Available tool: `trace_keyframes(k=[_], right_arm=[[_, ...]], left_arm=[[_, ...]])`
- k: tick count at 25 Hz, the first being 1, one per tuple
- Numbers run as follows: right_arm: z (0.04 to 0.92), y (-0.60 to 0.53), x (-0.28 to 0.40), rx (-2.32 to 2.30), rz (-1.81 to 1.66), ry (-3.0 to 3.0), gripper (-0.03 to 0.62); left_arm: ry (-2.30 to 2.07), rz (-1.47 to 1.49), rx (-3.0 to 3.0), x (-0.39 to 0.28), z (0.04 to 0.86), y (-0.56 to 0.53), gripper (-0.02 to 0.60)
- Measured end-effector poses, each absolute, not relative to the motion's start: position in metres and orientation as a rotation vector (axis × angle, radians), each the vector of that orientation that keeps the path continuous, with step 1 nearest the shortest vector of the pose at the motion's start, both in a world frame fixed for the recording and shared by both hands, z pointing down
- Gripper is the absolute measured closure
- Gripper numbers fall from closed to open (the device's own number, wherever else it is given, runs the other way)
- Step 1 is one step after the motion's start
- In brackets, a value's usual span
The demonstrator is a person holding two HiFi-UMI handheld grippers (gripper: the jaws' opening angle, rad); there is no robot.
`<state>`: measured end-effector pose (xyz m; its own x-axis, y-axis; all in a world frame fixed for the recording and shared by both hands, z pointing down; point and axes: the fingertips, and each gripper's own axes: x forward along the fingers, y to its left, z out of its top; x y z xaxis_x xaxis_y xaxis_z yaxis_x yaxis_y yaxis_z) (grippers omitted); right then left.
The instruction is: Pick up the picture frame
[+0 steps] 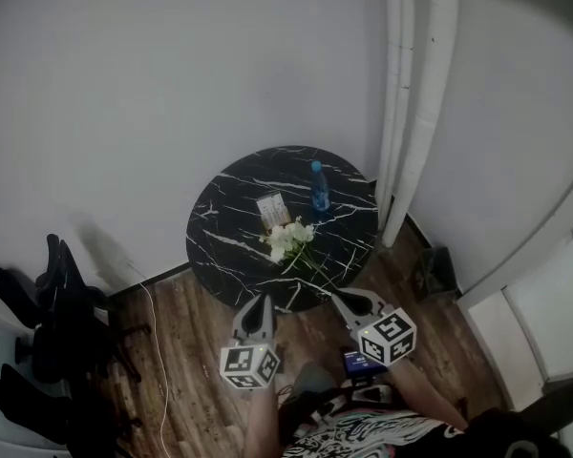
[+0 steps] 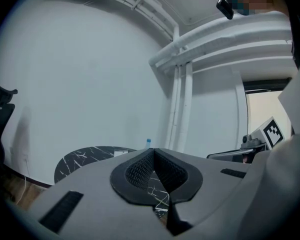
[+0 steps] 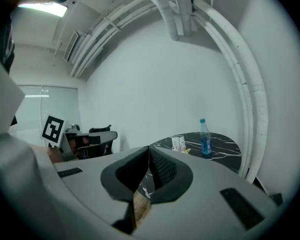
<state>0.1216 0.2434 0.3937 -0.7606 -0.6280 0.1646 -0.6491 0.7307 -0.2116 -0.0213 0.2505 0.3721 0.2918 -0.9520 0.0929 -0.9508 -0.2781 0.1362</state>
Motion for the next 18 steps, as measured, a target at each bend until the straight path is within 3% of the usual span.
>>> trace_keyframes(k=[18], right_arm=[[0.416,0.109,0.086,1.100,0.472,-2.761,0.576]], left_arm=[[-1.738,0.014,2.339,-0.070,0.399,0.115,0.568]])
